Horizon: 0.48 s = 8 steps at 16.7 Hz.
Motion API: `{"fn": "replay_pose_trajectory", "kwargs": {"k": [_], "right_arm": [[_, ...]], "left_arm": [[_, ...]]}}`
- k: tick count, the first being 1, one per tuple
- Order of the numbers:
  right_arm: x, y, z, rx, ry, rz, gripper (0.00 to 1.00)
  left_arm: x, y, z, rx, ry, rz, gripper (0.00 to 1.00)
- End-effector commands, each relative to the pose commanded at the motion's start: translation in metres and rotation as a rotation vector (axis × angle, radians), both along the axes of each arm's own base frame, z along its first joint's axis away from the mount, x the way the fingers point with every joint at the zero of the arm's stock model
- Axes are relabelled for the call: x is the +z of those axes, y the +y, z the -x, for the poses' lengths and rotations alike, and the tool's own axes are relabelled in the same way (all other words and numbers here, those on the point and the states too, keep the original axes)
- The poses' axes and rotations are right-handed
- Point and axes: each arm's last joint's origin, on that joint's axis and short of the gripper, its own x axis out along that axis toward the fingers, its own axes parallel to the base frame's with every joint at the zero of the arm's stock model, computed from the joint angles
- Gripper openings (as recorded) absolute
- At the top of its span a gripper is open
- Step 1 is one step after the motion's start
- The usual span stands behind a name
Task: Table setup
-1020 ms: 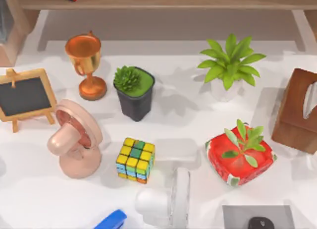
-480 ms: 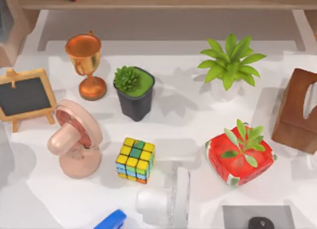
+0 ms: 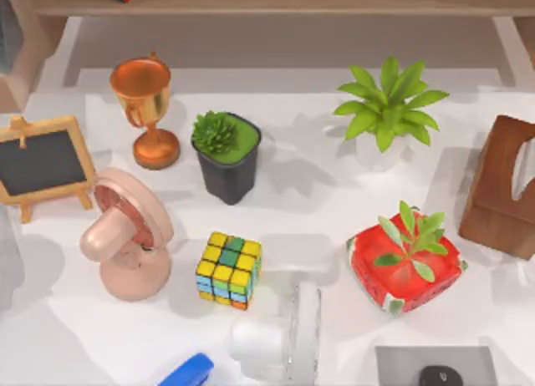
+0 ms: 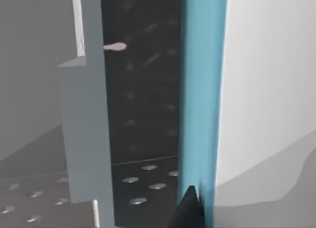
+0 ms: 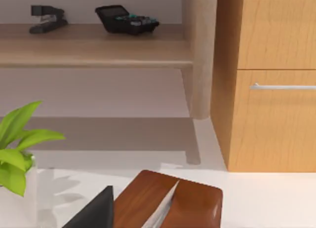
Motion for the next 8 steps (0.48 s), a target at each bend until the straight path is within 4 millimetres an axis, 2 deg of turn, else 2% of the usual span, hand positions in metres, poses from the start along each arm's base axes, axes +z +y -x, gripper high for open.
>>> {"fn": "replay_pose_trajectory", "kwargs": {"k": [4, 8], "right_arm": [[0.0, 0.0, 0.0, 0.0, 0.0, 0.0, 1.0], [0.0, 0.0, 0.0, 0.0, 0.0, 0.0, 1.0]], "left_arm": [[-0.006, -0.001, -0.019, 0.0, 0.007, 0.005, 0.0], [-0.007, -0.002, -0.022, -0.002, 0.01, 0.008, 0.0]]}}
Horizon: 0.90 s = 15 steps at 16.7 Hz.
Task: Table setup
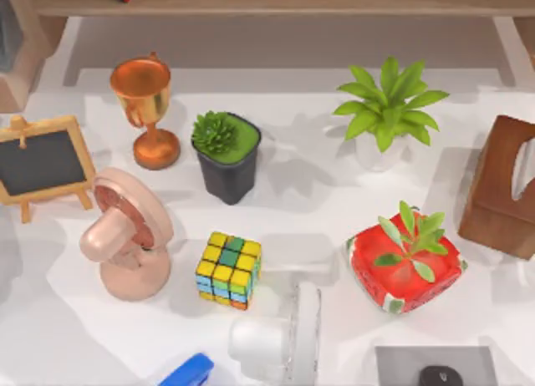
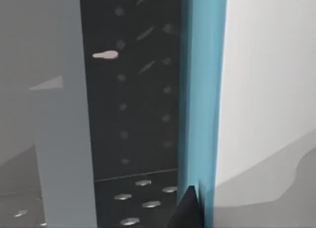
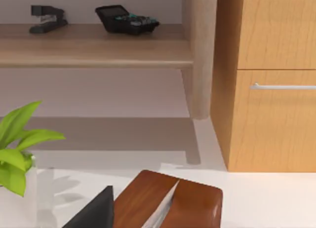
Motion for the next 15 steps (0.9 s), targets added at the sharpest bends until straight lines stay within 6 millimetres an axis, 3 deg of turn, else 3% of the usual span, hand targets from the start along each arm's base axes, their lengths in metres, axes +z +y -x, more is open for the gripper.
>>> {"fn": "replay_pose_trajectory", "kwargs": {"k": [13, 15], "right_arm": [[0.0, 0.0, 0.0, 0.0, 0.0, 0.0, 1.0], [0.0, 0.0, 0.0, 0.0, 0.0, 0.0, 1.0]], "left_arm": [[0.0, 0.0, 0.0, 0.0, 0.0, 0.0, 0.98], [0.0, 0.0, 0.0, 0.0, 0.0, 0.0, 1.0]]}}
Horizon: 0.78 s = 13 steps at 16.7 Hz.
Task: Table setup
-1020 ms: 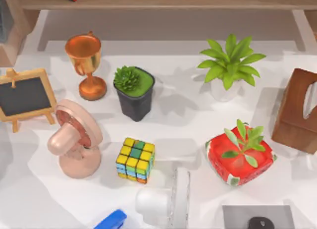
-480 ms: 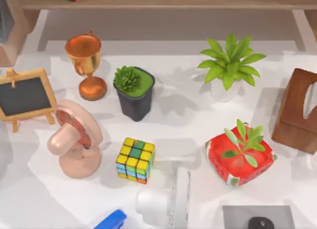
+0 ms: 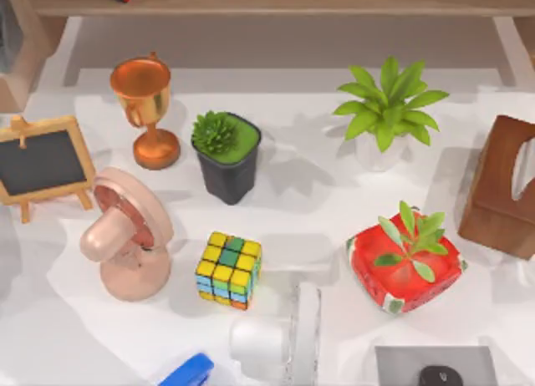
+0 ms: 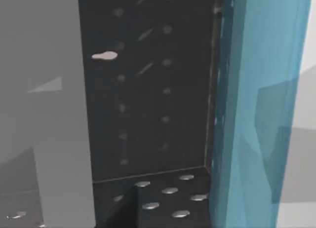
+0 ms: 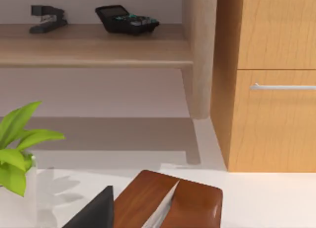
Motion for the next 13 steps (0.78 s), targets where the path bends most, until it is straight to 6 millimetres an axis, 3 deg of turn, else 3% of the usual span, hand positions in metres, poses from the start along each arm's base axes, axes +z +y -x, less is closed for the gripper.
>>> {"fn": "replay_pose_trajectory", "kwargs": {"k": [8, 13], "right_arm": [[0.0, 0.0, 0.0, 0.0, 0.0, 0.0, 1.0], [0.0, 0.0, 0.0, 0.0, 0.0, 0.0, 1.0]], "left_arm": [[0.001, 0.001, 0.001, 0.003, -0.001, -0.001, 1.0], [0.007, 0.002, 0.028, 0.004, -0.018, -0.008, 1.0]]}}
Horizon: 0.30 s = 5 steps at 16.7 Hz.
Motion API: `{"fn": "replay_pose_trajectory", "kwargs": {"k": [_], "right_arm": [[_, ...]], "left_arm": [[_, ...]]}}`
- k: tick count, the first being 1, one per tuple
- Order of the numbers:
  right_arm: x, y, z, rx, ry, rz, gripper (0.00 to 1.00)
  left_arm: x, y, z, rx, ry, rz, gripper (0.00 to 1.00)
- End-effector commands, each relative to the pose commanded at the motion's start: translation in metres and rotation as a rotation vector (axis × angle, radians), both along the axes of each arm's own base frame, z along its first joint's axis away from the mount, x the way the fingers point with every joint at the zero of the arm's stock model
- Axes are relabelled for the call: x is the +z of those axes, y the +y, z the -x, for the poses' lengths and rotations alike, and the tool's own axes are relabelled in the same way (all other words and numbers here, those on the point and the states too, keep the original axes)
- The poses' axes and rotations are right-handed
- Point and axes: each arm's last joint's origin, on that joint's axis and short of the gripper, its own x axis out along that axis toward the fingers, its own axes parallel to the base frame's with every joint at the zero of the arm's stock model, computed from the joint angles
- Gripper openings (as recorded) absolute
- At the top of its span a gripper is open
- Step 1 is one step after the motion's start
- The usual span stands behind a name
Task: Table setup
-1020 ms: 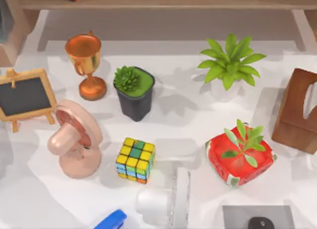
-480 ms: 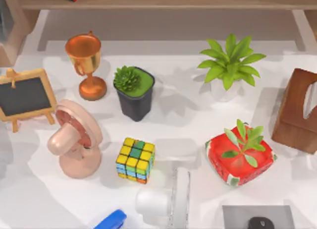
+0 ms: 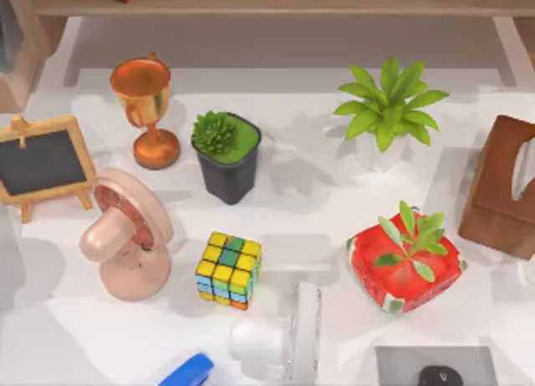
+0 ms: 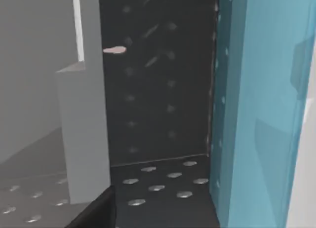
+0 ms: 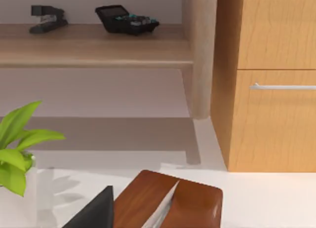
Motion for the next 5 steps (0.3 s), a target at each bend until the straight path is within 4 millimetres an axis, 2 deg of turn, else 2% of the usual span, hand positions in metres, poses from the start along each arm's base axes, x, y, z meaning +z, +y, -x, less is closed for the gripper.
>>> {"fn": "replay_pose_trajectory", "kwargs": {"k": [3, 5], "right_arm": [[0.0, 0.0, 0.0, 0.0, 0.0, 0.0, 1.0], [0.0, 0.0, 0.0, 0.0, 0.0, 0.0, 1.0]], "left_arm": [[-0.004, 0.0, 0.019, 0.0, 0.01, 0.004, 1.0], [-0.007, 0.0, 0.023, -0.001, 0.018, 0.008, 1.0]]}}
